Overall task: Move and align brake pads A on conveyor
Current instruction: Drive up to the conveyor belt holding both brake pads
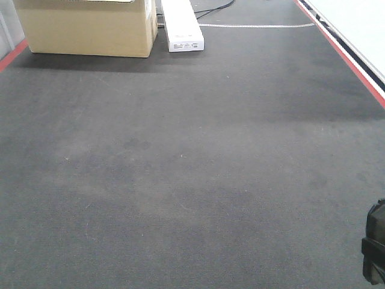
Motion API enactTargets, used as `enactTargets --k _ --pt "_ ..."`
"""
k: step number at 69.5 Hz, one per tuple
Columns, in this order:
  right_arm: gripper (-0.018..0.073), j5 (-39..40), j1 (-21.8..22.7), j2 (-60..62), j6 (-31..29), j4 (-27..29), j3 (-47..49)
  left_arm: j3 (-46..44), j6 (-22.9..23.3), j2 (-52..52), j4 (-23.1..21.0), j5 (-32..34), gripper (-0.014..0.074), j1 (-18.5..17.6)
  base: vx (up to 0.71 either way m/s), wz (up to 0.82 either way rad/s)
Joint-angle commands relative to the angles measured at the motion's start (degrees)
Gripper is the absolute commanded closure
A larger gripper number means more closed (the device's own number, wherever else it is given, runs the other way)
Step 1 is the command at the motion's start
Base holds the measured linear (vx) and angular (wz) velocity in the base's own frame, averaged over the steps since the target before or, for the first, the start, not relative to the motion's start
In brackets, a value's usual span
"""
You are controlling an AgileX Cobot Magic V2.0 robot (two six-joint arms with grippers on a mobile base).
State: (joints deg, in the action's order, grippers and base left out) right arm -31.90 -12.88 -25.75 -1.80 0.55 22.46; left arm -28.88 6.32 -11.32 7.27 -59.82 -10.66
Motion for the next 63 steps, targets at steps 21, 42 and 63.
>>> enactTargets --k 21,42,63 --pt "0.0566 5.4 0.2 -0.5 -0.3 -0.5 1.8 -1.7 0.1 -0.9 0.3 4.8 0.0602 -0.1 0.00 0.00" --pt "0.0566 5.4 0.2 -0.5 -0.3 -0.5 1.8 -1.7 0.1 -0.9 0.1 5.1 0.0602 -0.1 0.00 0.00" --pt "0.0566 5.4 0.2 -0.5 -0.3 -0.5 1.8 -1.7 0.1 -0.9 0.1 5.7 0.0602 -0.1 0.00 0.00"
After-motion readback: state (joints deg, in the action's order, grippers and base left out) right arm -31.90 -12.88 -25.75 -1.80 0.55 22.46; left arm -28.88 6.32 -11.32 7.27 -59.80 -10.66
